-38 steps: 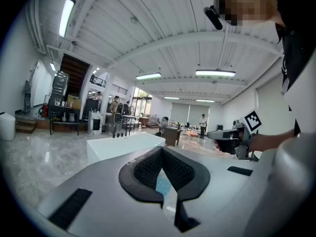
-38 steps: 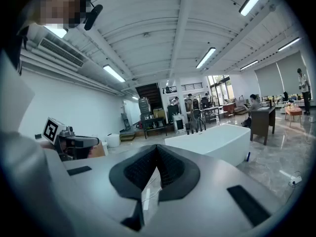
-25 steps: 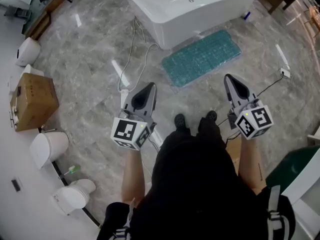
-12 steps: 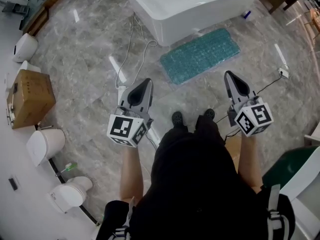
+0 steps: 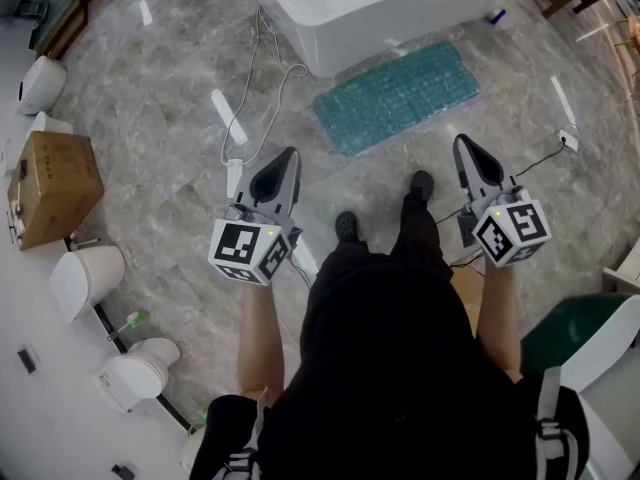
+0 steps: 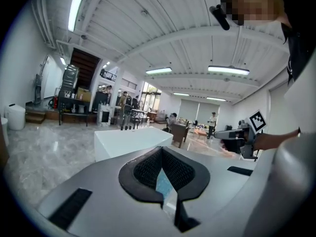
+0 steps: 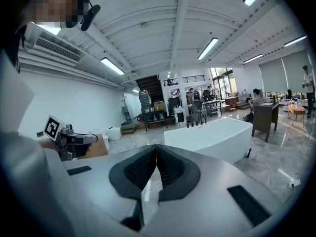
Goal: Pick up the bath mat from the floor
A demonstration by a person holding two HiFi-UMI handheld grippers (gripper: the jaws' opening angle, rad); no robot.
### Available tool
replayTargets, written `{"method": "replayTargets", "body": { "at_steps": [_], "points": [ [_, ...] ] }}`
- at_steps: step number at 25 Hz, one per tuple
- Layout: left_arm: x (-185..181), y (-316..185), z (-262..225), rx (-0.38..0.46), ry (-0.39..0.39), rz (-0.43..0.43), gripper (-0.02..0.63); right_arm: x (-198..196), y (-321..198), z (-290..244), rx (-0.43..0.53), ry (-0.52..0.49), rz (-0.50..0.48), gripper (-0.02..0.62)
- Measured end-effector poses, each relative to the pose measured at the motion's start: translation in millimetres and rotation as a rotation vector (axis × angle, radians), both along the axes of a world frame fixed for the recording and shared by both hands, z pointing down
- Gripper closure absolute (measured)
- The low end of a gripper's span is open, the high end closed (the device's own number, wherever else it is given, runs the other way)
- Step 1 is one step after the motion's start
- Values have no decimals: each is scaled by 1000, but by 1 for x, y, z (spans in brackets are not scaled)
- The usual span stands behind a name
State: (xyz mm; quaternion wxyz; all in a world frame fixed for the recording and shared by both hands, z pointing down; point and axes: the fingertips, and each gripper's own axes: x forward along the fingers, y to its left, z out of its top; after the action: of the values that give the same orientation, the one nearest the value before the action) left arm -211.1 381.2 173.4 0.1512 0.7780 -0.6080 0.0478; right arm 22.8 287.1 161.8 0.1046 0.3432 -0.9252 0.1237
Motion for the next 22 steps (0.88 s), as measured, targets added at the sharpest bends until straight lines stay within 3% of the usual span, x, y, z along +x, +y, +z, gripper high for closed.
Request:
{"method": "replayTargets", "body": {
  "at_steps": [4, 10, 16, 22],
  "points": [
    [11, -34, 2, -43, -26, -64, 595, 14, -45, 6, -27, -28, -36, 581],
    [44, -94, -11, -69, -81, -181, 595, 27, -119, 11, -66, -59, -176, 581],
    [92, -135, -2, -90, -48, -282, 595, 35, -160, 31, -124, -73, -387, 581],
    [121, -141, 33, -168, -9, -357, 595, 36, -178, 66, -207, -34, -503, 581]
  ]
}}
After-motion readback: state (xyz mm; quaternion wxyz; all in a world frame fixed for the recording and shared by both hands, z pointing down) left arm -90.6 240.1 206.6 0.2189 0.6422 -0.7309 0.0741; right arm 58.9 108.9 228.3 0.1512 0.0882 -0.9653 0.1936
